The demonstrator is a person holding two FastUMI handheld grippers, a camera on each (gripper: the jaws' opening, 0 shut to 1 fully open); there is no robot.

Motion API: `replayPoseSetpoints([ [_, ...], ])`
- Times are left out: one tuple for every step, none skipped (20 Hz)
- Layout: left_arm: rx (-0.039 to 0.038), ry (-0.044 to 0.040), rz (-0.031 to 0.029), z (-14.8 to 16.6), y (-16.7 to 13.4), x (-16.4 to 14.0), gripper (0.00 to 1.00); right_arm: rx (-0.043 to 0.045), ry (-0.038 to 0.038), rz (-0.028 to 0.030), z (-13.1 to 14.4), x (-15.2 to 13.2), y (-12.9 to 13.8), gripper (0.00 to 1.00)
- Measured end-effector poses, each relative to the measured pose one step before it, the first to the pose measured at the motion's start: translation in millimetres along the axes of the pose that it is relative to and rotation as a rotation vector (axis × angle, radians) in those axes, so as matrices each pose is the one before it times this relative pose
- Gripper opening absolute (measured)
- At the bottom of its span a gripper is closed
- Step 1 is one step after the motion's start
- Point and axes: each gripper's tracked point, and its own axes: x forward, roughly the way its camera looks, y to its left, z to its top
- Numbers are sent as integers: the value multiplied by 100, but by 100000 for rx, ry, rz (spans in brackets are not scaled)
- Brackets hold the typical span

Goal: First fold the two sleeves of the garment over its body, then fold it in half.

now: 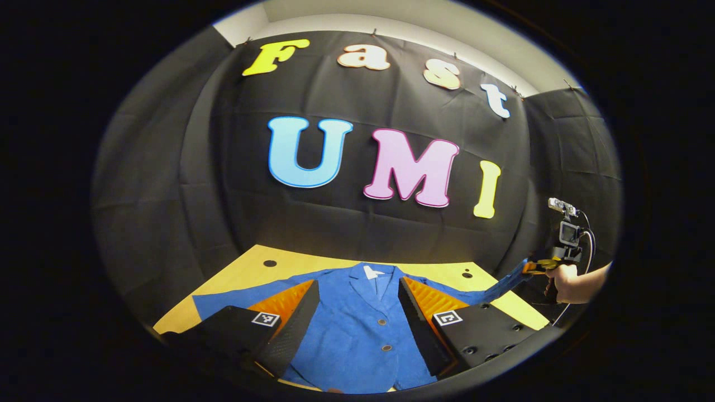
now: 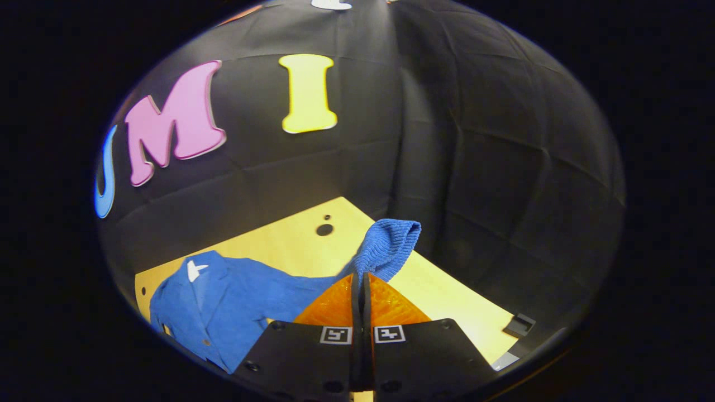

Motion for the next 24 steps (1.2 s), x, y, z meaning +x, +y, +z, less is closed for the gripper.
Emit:
replayPoseSetpoints([
  [-447,-89,1947,-205,1074,-404,82,-1601,73,3177,75,-123,2385,0],
  [-408,47,2034,-82,1042,-406,82,-1744,222,3141,-1,-57,2366,0],
  [-428,46,1979,-114,1130,-330,82,-1723,280,2980,-106,114,2499,0],
  [-526,-128,2240,-14,1050,-374,82,-2075,363,2926,-151,120,2334,0],
  [-628,-67,2271,-4,1117,-270,82,-2068,252,2772,-118,327,2396,1],
  [-767,57,2292,22,1012,-232,82,-1986,585,3017,-170,390,2463,0],
  [-712,116,2318,-151,1038,-122,82,-2368,156,2938,-132,521,2438,0],
  [-697,30,2640,10,996,-256,82,-2453,320,2804,-185,330,2484,0],
  [-783,-131,2709,50,1006,-76,82,-2480,388,3043,-181,505,2500,1],
  [-838,-2,2745,18,1107,-125,82,-2352,379,2971,-170,598,2585,0],
  [-852,231,2752,-150,1021,-9,82,-1938,470,3145,-156,699,2566,0],
  [-929,336,2646,-195,1018,-18,82,-1566,501,3457,-315,564,2963,0],
  [-795,475,2728,-459,1139,-151,82,-1442,667,3498,-362,864,2906,0],
  [-668,679,2841,-352,1129,61,82,-2102,531,3329,-363,846,2794,0],
  [-607,712,2835,-418,1084,188,82,-2706,454,3383,-461,989,2915,0],
  [-683,686,2855,-287,1099,261,82,-3055,497,3043,-444,1013,2655,0],
  [-701,580,2718,-236,1088,377,82,-2677,825,3474,-605,1085,2696,1],
  [-800,712,2867,-111,1020,512,82,-2685,1077,2920,-1066,1503,3052,1],
  [-1078,650,2526,-603,958,572,82,-2707,1545,2027,-1132,1252,2577,1],
  [-1273,396,2132,-298,747,516,82,-2220,2032,1306,-1048,1255,2433,1],
  [-1197,504,1843,9,520,664,82,-1543,1410,901,-1021,1148,1867,0],
  [-1055,203,1697,-214,638,638,82,-360,769,2568,-1048,1118,1701,14],
  [-915,-57,1663,-332,865,553,82,-854,377,844,-802,948,922,43],
  [-842,-325,1502,71,642,580,82,-1950,140,615,-563,252,579,71],
])
